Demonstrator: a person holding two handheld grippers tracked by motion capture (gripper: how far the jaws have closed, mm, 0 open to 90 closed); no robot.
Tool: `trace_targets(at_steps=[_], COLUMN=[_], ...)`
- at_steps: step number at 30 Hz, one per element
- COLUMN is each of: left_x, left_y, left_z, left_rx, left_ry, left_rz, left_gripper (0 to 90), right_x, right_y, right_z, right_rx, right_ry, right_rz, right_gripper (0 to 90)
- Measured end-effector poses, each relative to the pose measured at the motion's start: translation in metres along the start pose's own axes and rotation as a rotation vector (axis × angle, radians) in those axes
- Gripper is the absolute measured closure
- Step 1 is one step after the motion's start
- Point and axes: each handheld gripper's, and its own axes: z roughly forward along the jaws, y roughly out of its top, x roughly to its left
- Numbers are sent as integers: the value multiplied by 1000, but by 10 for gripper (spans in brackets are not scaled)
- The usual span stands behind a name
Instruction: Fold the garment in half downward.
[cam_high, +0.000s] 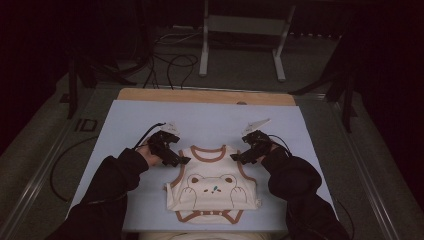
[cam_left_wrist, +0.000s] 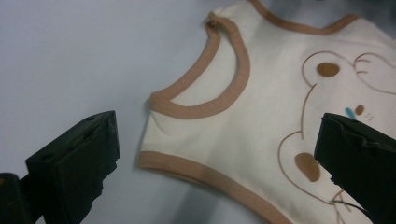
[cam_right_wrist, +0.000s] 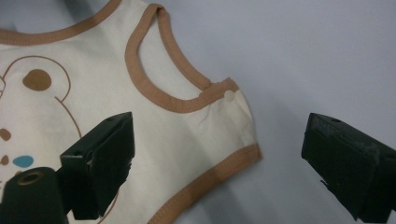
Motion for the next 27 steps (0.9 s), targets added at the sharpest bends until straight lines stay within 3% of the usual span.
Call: trace_targets(at_steps=[9,10,15,19,24,27], left_x=[10,11,16,18,23,24], left_y=[-3,-4,-6,-7,-9,-10], left_z=[12,13,21,26,31,34], left_rx=[37,40,51,57,64,72], left_ry=[24,35,39,62,74,73], left_rz=[2,2,-20,-27,-43,-41], left_gripper=[8,8,39,143,204,291], right_x=[-9,-11,-19,-21,-20,-20], right_y=[-2,-2,-2,0,2,2], right_z=[13,15,22,27,35,39], right_rx=[34,50,84,91,110,121], right_ry=[14,17,11,24,7,-1], right_rz=[31,33,53,51,41,46], right_gripper=[103,150,209,310,320,342])
